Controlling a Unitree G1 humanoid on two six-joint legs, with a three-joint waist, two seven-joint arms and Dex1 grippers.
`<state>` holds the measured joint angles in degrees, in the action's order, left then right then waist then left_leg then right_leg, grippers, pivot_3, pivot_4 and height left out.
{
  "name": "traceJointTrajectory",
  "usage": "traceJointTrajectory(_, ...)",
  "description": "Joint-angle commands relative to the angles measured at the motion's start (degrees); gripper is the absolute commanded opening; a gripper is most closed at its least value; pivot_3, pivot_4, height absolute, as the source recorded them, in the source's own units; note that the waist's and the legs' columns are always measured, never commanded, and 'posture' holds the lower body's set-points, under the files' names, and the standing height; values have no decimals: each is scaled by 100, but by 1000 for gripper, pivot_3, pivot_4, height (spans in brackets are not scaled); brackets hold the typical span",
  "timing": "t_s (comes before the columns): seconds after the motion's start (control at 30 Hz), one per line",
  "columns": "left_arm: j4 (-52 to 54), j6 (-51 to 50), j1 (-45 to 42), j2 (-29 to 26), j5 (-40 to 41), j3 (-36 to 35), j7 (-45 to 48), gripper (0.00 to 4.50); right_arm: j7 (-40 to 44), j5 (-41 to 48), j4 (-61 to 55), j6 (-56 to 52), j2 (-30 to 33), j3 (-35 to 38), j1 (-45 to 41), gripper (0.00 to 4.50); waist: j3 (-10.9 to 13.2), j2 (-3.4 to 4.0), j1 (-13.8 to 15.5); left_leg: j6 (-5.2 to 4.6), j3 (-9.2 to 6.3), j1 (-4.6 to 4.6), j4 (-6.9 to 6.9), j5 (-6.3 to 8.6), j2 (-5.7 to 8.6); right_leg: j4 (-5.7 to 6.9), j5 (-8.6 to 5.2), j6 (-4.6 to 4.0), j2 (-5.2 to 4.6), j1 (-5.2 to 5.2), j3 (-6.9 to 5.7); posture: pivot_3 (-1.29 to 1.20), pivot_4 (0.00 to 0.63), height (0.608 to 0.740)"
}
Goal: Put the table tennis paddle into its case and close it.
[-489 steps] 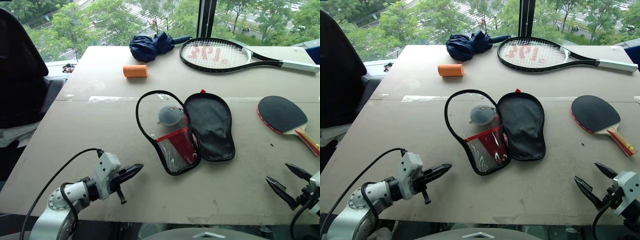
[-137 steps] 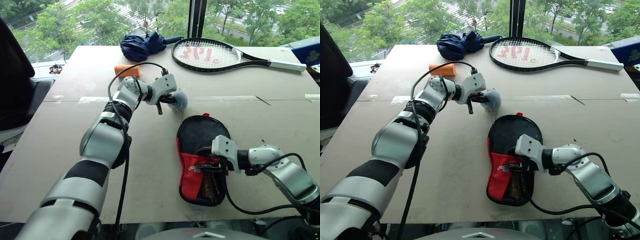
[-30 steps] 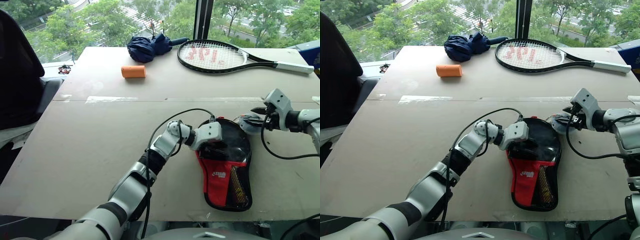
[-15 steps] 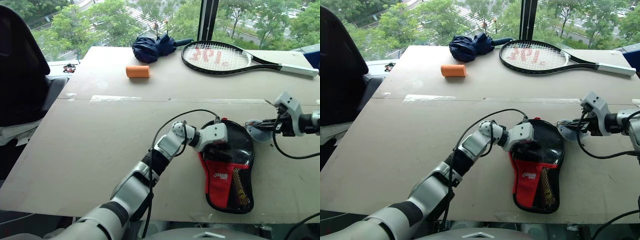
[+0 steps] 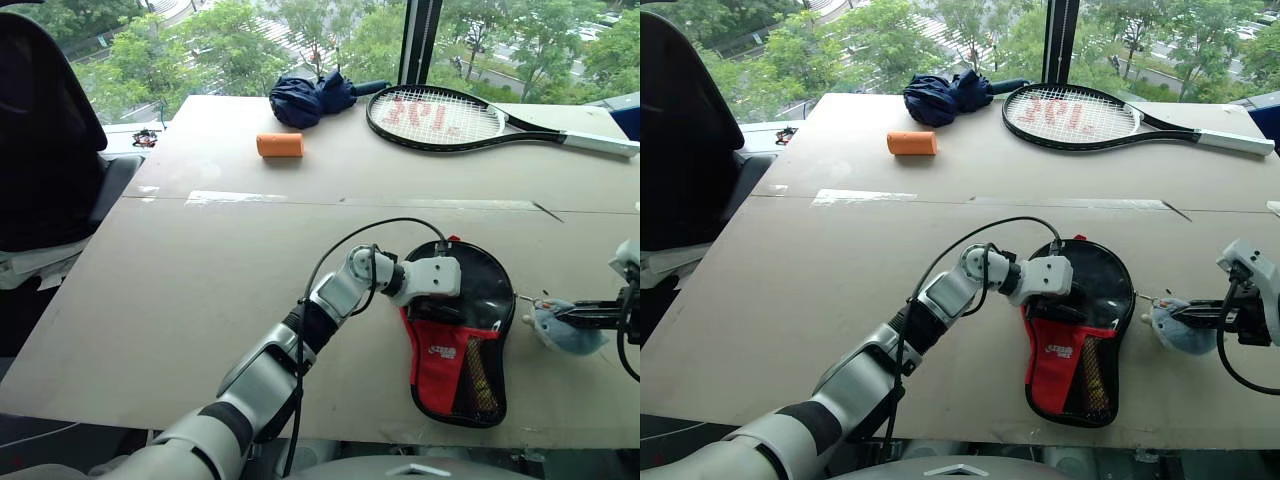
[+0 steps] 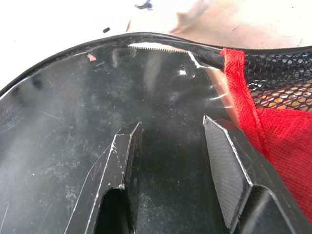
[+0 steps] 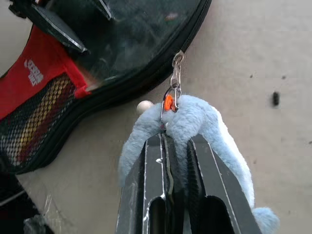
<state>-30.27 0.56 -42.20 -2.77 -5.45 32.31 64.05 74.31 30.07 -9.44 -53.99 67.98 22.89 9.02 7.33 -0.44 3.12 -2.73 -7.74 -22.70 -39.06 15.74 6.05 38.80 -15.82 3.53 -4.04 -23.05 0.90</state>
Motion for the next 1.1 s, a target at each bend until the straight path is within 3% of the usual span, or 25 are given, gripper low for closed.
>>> traceJointTrajectory(0.03,-663,-536,349,-309,-521,386,6,1996,535,219,-908,-260,139,895,1013,9,-2,-2,30,-17,-1,3,0,10,0,-4,0,0,1,2,-1,0,150,740)
traceJointTrajectory(0.2,-638,-621,354,-274,-455,362,13,1996,570,631,-2387,-542,-158,1117,2199,9,-9,2,88,-23,-1,6,0,14,-1,-12,0,3,1,11,-2,0,150,740)
traceJointTrajectory(0.47,-520,-752,421,-252,-396,346,-11,1996,190,343,-3483,117,-370,468,2964,9,-13,0,103,-54,-18,72,6,34,0,-94,15,32,1,119,-24,0,150,740)
traceJointTrajectory(0.6,-518,-777,416,-236,-387,331,-28,1996,-184,205,-3947,506,-385,-181,2733,9,-26,-20,97,-62,-17,89,11,40,0,-114,13,36,-1,138,-24,0,150,740)
traceJointTrajectory(0.73,-447,-791,429,-217,-376,328,-50,1996,-689,80,-3913,645,-440,-817,1940,9,-50,-57,70,-61,-18,94,18,40,-1,-113,13,36,0,138,-24,0,150,740)
traceJointTrajectory(0.83,-426,-819,412,-214,-365,303,-77,1996,-489,65,-3697,884,-261,-993,1497,9,-52,-61,61,-61,-18,96,17,40,-1,-114,13,36,0,140,-22,0,150,740)
traceJointTrajectory(0.97,-470,-793,381,-216,-378,293,-90,1996,-4,-229,-4006,1645,70,-1356,1778,9,-53,-60,64,-62,-18,95,18,40,-1,-116,13,36,0,140,-25,0,150,740)
traceJointTrajectory(1.1,-500,-790,351,-203,-376,285,-95,1996,-121,-680,-4047,2136,152,-2049,1505,9,-55,-63,61,-61,-18,96,19,40,-1,-117,13,36,0,140,-23,0,150,740)
